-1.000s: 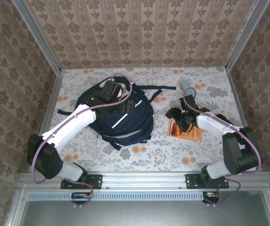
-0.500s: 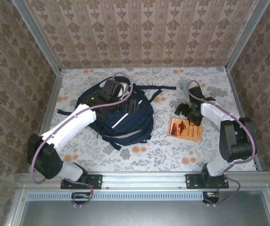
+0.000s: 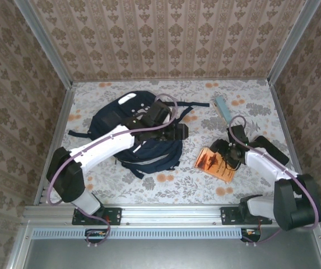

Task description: Pack the student bag

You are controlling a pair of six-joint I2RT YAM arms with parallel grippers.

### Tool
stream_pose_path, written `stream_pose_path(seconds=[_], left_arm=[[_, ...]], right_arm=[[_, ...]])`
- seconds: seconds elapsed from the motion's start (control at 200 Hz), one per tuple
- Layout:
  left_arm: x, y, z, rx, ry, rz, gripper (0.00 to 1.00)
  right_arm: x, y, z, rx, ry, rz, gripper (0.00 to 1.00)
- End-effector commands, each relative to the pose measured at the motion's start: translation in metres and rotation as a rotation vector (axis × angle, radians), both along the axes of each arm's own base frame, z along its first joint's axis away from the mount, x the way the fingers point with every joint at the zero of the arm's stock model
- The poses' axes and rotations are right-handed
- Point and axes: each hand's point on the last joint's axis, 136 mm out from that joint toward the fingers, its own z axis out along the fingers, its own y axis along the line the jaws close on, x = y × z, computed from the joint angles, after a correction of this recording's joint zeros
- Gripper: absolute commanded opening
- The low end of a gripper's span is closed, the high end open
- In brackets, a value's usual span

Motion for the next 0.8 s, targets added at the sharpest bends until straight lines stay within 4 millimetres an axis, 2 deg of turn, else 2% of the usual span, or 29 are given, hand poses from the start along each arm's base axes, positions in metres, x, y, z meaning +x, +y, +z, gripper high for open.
stream_pose_path(seconds=[0.0, 0.2, 0.3, 0.345, 0.405, 0.545, 0.68, 0.795], left_arm=[[-0.013, -0.018, -0.013, -0.059, 0.125, 0.072, 0.86], [-0.043, -0.038, -0.038, -0.030, 0.217, 0.062, 0.78], [-0.057, -0.047, -0.053, -0.013, 0.251, 0.050, 0.77], [-0.061, -0.050, -0.058, -0.008, 0.261, 0.047, 0.77], [-0.064, -0.052, -0.063, 0.001, 0.265, 0.045, 0.77], [-0.067, -0.053, -0.069, 0.018, 0.264, 0.051, 0.77], [-0.075, -0.053, -0.078, 0.040, 0.271, 0.049, 0.77], [-0.084, -0.051, -0.087, 0.055, 0.280, 0.050, 0.77]], right_arm=[[-0.016, 0.011, -0.004, 0.051, 0.042, 0.002, 0.82], [0.009, -0.006, 0.021, -0.139, -0.010, 0.158, 0.83], [0.014, -0.009, 0.013, -0.187, 0.061, 0.231, 0.86], [0.016, -0.011, 0.012, -0.207, 0.081, 0.242, 0.90], [0.017, -0.015, 0.002, -0.233, 0.128, 0.252, 0.95], [0.011, -0.016, -0.007, -0.229, 0.167, 0.247, 0.99], [-0.005, -0.019, -0.012, -0.232, 0.189, 0.241, 0.99], [-0.023, -0.014, -0.017, -0.188, 0.226, 0.250, 0.99]])
